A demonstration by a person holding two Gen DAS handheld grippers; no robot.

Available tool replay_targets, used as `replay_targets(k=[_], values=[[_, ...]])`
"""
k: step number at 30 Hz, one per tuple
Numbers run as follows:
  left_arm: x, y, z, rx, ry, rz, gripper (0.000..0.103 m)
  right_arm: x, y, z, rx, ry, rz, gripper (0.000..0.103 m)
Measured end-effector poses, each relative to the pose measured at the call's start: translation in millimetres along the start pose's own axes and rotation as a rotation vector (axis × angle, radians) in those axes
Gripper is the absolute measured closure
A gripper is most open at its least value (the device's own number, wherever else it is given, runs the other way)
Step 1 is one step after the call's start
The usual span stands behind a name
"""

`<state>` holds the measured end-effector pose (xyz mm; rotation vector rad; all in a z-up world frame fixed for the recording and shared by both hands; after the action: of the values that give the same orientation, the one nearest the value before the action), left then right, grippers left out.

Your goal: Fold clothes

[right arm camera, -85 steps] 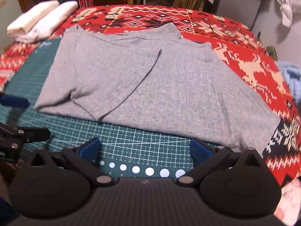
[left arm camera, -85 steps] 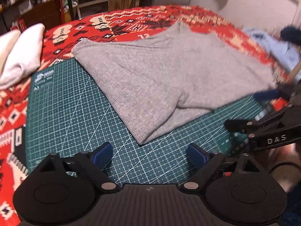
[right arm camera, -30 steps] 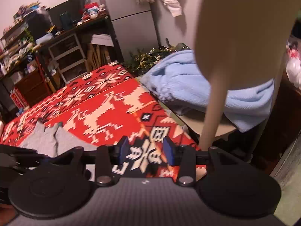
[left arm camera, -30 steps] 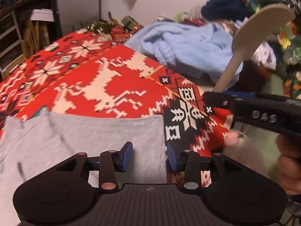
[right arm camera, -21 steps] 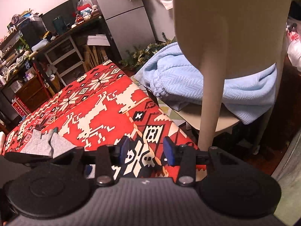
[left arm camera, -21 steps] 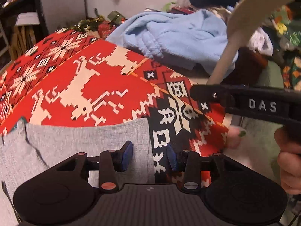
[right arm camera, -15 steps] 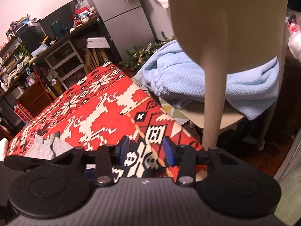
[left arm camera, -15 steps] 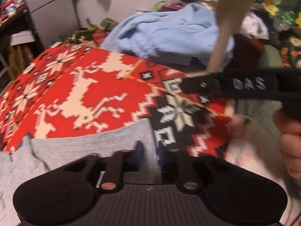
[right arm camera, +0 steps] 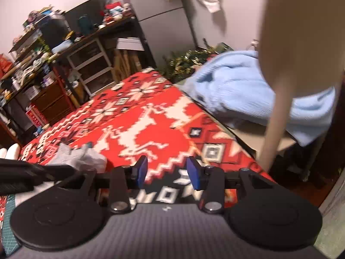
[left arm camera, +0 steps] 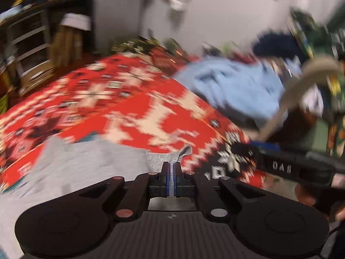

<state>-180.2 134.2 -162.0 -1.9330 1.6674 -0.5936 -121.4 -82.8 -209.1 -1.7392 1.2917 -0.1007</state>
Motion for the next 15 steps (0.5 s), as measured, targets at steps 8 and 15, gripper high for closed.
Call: replay_targets(k=[8, 15], values=[[-123.4, 32.1, -55.7, 0.042, -0.098, -0.274, 0.100, -76.6, -1.2, 11.5, -0.052, -0.062, -0.120, 0.058], [-205.8, 87.9, -71.0, 0.038, -0.171, -0.449, 0.100, -151.4, 6.1, 24.4, -0.115, -0.122, -0.231, 0.058]])
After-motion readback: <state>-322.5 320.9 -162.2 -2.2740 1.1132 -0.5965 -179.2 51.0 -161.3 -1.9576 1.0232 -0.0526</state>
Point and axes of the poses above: each gripper's, at about its wrist camera, not at the fingertips, and z roughly the way its jaws point, x to its right, y to its underside, the point moved 2 cm from there along z, roughly the way its jaws point, and after that the axes turned 12 degrees about -y, right-handed, at the moved point
